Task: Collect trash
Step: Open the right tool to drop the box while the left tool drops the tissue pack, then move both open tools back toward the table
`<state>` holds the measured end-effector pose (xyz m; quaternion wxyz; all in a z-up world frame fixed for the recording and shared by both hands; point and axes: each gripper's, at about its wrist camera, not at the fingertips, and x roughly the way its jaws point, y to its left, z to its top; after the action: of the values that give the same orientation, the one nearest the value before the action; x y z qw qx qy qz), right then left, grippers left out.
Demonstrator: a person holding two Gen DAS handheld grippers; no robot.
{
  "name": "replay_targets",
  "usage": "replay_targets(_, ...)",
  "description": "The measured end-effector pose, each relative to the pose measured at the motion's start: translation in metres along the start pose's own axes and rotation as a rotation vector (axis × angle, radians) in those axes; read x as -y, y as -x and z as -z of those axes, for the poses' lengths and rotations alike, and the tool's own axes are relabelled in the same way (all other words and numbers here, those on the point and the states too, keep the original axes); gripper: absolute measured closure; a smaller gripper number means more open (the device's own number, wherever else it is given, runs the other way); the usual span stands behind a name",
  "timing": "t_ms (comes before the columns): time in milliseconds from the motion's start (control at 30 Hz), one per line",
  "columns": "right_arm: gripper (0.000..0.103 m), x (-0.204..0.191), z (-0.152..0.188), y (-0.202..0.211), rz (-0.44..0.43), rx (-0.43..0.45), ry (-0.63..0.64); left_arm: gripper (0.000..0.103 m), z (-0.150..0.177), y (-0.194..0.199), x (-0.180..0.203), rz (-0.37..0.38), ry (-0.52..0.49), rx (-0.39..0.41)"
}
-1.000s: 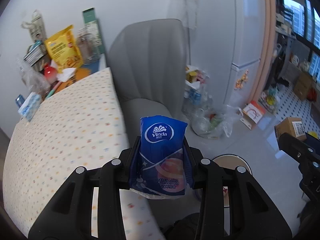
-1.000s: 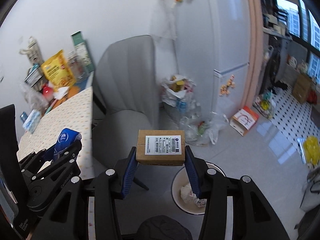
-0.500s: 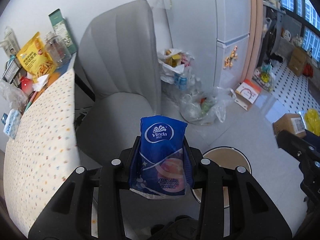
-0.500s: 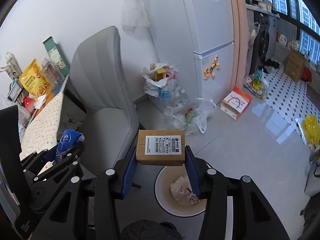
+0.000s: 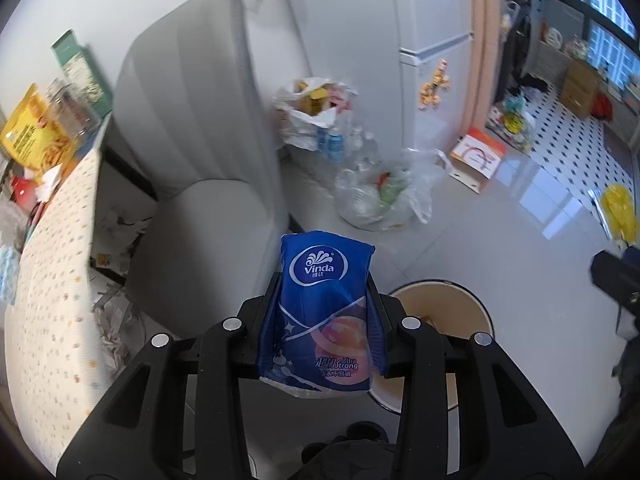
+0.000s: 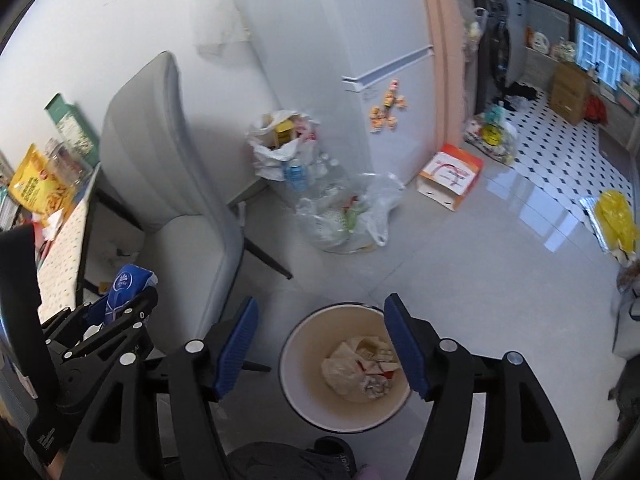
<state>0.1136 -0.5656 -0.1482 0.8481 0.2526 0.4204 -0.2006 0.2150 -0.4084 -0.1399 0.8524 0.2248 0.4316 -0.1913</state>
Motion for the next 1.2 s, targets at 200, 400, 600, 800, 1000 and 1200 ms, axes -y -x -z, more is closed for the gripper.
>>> replay_targets(200,0.031,0.036,0.004,0.016,0.081,0.026,-0.05,0.065,0.001,-0.007,0.041,0.058,-0.061,-0.027)
replay_targets(400,0.029,0.06,0.007,0.021,0.114,0.019,-0.081,0.048,-0.001,-0.002,0.064,0.121,-0.102,-0.047)
replay_targets(600,0.029,0.066,0.004,0.034,0.119,0.033,-0.087,0.011,-0.01,0.027,0.057,0.114,-0.094,0.029)
replay_targets(800,0.028,0.06,0.011,0.054,0.098,0.073,-0.089,0.008,-0.004,0.052,0.03,0.078,-0.054,0.071)
replay_targets(1000,0.023,0.041,0.02,0.078,0.087,0.099,-0.073,0.006,0.012,0.079,-0.009,0.051,0.01,0.114)
replay_targets(1200,0.019,0.004,0.03,0.102,0.082,0.132,-0.008,0.006,0.029,0.112,-0.053,0.025,0.09,0.171)
